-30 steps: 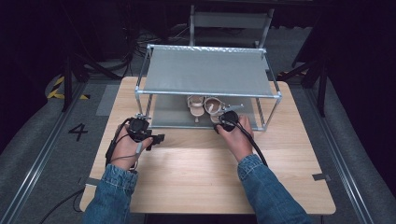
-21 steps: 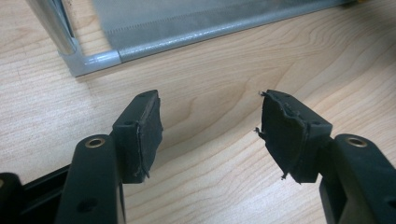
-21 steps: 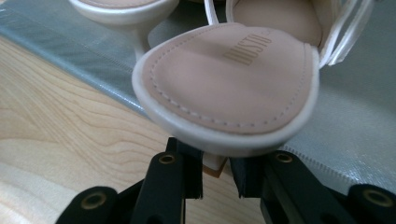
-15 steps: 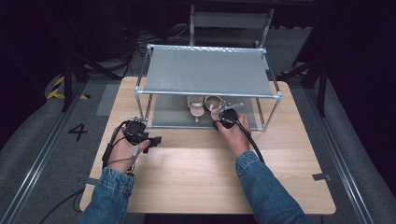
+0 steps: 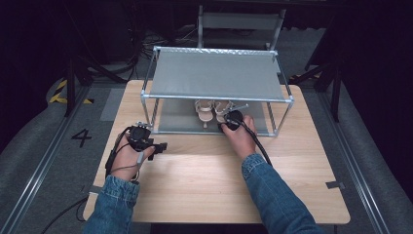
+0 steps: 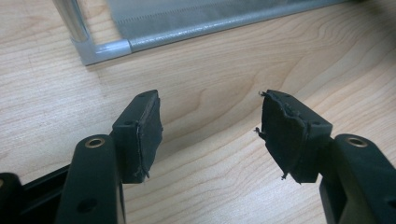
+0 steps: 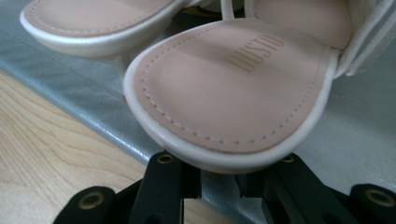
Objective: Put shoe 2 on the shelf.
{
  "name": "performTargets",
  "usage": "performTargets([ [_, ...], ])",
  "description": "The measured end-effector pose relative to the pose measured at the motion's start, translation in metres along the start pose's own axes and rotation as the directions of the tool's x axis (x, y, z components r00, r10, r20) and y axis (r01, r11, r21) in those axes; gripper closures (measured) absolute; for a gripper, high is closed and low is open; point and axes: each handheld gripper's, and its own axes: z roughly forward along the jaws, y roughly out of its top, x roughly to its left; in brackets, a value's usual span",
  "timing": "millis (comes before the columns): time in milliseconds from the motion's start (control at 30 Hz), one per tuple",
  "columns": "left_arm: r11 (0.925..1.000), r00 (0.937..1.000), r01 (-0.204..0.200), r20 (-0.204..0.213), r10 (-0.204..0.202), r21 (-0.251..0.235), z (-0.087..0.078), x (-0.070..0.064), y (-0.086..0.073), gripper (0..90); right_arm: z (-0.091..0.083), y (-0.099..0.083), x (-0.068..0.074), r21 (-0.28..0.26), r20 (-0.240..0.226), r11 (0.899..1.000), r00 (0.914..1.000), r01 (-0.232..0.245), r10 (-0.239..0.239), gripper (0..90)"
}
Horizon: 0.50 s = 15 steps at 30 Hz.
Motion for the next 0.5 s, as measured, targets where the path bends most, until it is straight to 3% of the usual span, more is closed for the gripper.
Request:
performTargets([
  [500, 1.0, 1.0, 0.002, -0.006, -0.002, -0.005, -0.008, 0.004, -0.01, 37.8, 0.016, 0.005, 0.005, 0.007, 0.012, 1.0, 0.9997, -0.02, 0.019, 72.6],
])
